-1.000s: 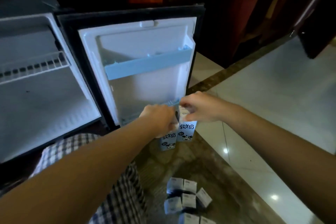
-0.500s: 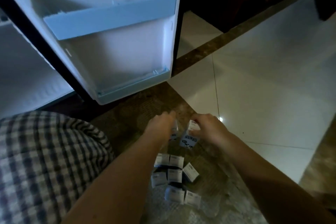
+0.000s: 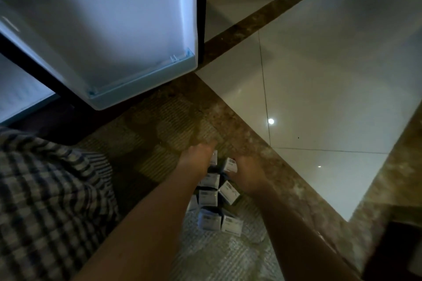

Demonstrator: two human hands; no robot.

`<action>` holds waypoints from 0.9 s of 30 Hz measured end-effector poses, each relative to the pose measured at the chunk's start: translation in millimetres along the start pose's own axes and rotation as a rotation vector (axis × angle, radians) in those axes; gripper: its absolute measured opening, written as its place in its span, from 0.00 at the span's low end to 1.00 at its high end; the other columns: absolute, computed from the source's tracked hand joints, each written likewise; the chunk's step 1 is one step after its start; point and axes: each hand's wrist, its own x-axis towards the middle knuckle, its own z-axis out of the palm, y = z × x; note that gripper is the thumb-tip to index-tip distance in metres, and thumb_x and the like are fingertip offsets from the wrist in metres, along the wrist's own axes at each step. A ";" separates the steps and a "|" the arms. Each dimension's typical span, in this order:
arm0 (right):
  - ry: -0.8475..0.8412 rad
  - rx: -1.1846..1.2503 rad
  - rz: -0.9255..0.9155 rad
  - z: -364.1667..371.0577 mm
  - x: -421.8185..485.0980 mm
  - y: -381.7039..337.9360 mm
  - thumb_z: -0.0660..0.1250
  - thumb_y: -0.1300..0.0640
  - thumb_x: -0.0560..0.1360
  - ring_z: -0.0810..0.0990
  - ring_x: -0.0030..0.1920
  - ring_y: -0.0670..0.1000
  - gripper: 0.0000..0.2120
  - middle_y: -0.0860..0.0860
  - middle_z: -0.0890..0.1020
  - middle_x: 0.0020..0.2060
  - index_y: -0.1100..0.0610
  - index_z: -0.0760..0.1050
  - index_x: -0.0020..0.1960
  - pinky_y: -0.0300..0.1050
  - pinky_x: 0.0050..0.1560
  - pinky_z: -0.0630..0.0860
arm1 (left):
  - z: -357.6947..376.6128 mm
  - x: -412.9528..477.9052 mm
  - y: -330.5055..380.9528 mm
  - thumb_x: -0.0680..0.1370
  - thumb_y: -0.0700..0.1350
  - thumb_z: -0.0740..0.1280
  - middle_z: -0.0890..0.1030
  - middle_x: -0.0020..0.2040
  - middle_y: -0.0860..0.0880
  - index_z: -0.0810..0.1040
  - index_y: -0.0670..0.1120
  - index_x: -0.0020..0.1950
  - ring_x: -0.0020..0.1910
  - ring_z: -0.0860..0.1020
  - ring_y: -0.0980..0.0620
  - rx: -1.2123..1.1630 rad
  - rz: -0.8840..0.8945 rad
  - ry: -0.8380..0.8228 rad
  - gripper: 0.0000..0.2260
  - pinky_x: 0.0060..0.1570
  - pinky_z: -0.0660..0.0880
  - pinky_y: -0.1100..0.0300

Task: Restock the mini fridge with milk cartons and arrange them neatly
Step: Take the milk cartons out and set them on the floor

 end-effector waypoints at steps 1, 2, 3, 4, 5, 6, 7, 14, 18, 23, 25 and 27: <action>0.009 -0.008 -0.018 2.4 0.1 0.2 0.68 0.48 0.74 0.81 0.51 0.56 0.15 0.56 0.82 0.52 0.57 0.76 0.55 0.48 0.48 0.78 | 3.6 1.1 -0.1 0.77 0.35 0.64 0.71 0.65 0.43 0.60 0.49 0.72 0.63 0.72 0.42 0.003 -0.001 -0.004 0.26 0.58 0.72 0.51; 0.016 -0.015 -0.024 3.6 -0.2 -0.3 0.67 0.49 0.75 0.80 0.52 0.56 0.15 0.56 0.82 0.52 0.57 0.76 0.56 0.47 0.48 0.77 | 7.3 2.2 -0.7 0.77 0.35 0.63 0.70 0.67 0.43 0.59 0.49 0.73 0.64 0.71 0.42 0.014 0.001 -0.008 0.27 0.58 0.71 0.51; 0.022 -0.015 -0.030 4.5 -0.4 -0.9 0.66 0.50 0.75 0.80 0.53 0.57 0.15 0.56 0.81 0.53 0.56 0.75 0.58 0.47 0.49 0.76 | 10.5 2.9 -1.6 0.77 0.35 0.63 0.70 0.68 0.43 0.58 0.49 0.74 0.65 0.71 0.42 0.032 0.005 -0.010 0.28 0.59 0.70 0.52; 0.020 -0.014 -0.033 5.3 -0.3 -1.1 0.66 0.52 0.75 0.80 0.54 0.57 0.15 0.57 0.81 0.54 0.56 0.75 0.60 0.48 0.50 0.76 | 13.4 4.1 -2.4 0.77 0.35 0.62 0.69 0.68 0.43 0.57 0.49 0.74 0.65 0.71 0.43 0.051 0.007 -0.011 0.28 0.59 0.70 0.52; 0.016 -0.016 -0.036 6.5 0.3 -0.9 0.65 0.52 0.76 0.79 0.55 0.58 0.15 0.57 0.80 0.55 0.56 0.74 0.61 0.48 0.51 0.76 | 15.8 5.0 -3.1 0.77 0.34 0.62 0.69 0.68 0.43 0.58 0.48 0.74 0.65 0.71 0.42 0.063 0.007 -0.012 0.28 0.58 0.71 0.52; 0.010 -0.017 -0.038 7.2 0.6 -0.9 0.65 0.53 0.76 0.79 0.56 0.58 0.16 0.57 0.80 0.56 0.56 0.73 0.62 0.48 0.51 0.76 | 17.6 5.9 -3.2 0.77 0.34 0.61 0.69 0.67 0.43 0.59 0.48 0.74 0.64 0.72 0.43 0.065 0.001 -0.019 0.27 0.57 0.71 0.52; 0.006 -0.014 -0.046 7.8 1.0 -0.7 0.65 0.54 0.76 0.78 0.56 0.58 0.16 0.57 0.80 0.56 0.57 0.73 0.62 0.48 0.51 0.76 | 18.8 7.1 -2.9 0.77 0.33 0.60 0.70 0.67 0.42 0.60 0.47 0.73 0.63 0.72 0.43 0.059 -0.008 -0.033 0.26 0.57 0.72 0.53; -0.040 0.000 -0.092 1.6 0.0 1.4 0.63 0.54 0.78 0.77 0.58 0.57 0.17 0.56 0.79 0.59 0.55 0.72 0.65 0.49 0.53 0.75 | 18.0 6.6 -12.8 0.80 0.43 0.60 0.73 0.65 0.40 0.67 0.41 0.68 0.63 0.73 0.44 -0.119 -0.120 -0.129 0.17 0.59 0.71 0.56; -0.033 -0.039 -0.098 -10.3 -2.1 -2.5 0.61 0.55 0.78 0.79 0.55 0.57 0.13 0.56 0.80 0.56 0.57 0.75 0.60 0.50 0.53 0.76 | 13.6 -1.2 -13.7 0.80 0.47 0.61 0.71 0.67 0.40 0.64 0.42 0.70 0.64 0.72 0.43 -0.156 -0.085 -0.128 0.20 0.59 0.70 0.55; -0.046 -0.057 -0.075 -42.4 -3.5 -17.9 0.60 0.56 0.78 0.80 0.46 0.54 0.10 0.55 0.82 0.46 0.58 0.79 0.51 0.50 0.48 0.78 | -0.3 -15.5 -13.1 0.80 0.51 0.61 0.68 0.70 0.42 0.65 0.42 0.72 0.67 0.69 0.45 -0.125 -0.039 -0.182 0.23 0.62 0.68 0.56; -0.043 -0.070 -0.085 -59.1 -6.7 -27.9 0.60 0.54 0.78 0.79 0.43 0.53 0.11 0.53 0.81 0.43 0.59 0.78 0.48 0.48 0.46 0.77 | -17.4 -23.5 -11.6 0.80 0.51 0.60 0.70 0.68 0.42 0.67 0.42 0.70 0.66 0.70 0.45 -0.106 -0.020 -0.178 0.21 0.60 0.68 0.56; -0.018 -0.086 -0.080 -75.9 -11.9 -40.6 0.59 0.53 0.79 0.80 0.43 0.53 0.12 0.53 0.80 0.43 0.59 0.78 0.48 0.48 0.46 0.78 | -43.3 -33.8 -10.6 0.80 0.51 0.59 0.74 0.64 0.44 0.71 0.43 0.67 0.61 0.73 0.46 -0.051 0.009 -0.172 0.18 0.55 0.70 0.56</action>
